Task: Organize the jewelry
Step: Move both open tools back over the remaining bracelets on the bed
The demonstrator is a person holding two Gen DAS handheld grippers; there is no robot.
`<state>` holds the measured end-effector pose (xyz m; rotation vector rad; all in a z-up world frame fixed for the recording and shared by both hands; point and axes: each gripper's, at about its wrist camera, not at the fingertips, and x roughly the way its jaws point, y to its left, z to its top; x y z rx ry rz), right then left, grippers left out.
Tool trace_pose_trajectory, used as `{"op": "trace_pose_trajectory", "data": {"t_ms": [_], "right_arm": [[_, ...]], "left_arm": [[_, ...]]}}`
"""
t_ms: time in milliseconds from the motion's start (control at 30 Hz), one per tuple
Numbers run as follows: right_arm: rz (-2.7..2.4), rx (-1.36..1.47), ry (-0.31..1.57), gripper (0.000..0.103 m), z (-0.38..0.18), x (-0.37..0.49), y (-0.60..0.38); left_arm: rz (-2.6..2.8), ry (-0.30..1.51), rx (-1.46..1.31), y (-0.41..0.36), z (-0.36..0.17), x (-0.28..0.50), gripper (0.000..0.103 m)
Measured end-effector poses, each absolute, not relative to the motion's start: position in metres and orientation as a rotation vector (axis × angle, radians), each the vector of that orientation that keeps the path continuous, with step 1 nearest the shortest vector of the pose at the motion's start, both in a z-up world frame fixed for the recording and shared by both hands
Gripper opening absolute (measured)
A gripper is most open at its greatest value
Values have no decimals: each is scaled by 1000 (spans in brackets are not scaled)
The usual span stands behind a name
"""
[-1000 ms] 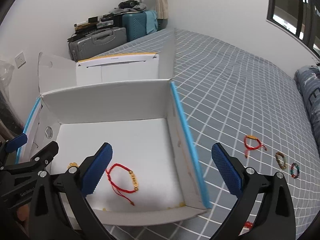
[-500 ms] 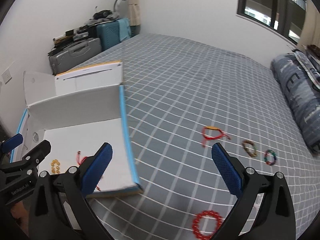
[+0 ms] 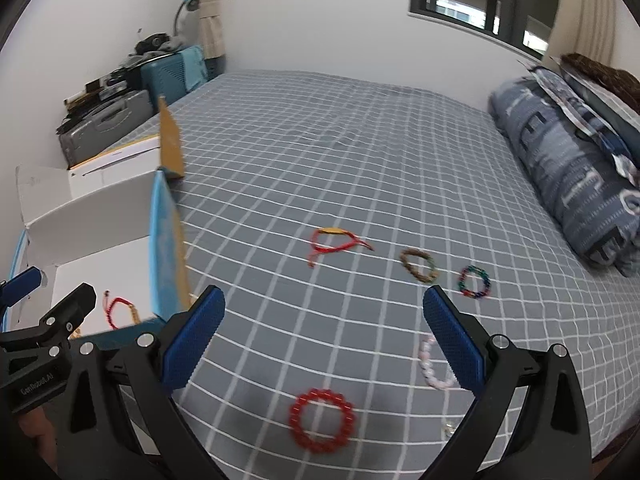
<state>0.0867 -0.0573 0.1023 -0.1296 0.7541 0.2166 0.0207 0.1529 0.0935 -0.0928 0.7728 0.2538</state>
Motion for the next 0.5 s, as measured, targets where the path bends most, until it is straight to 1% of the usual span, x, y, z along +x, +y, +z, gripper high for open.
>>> {"op": "trace_pose_trajectory", "data": {"t_ms": [333,500], "right_arm": [[139,-39,781,95,94,87,-130],[99,-31,809,95,78,92,-160]], "left_arm": [[155,803,-38,94,82,35,97],[94,846,-16,69,68,41,97]]}}
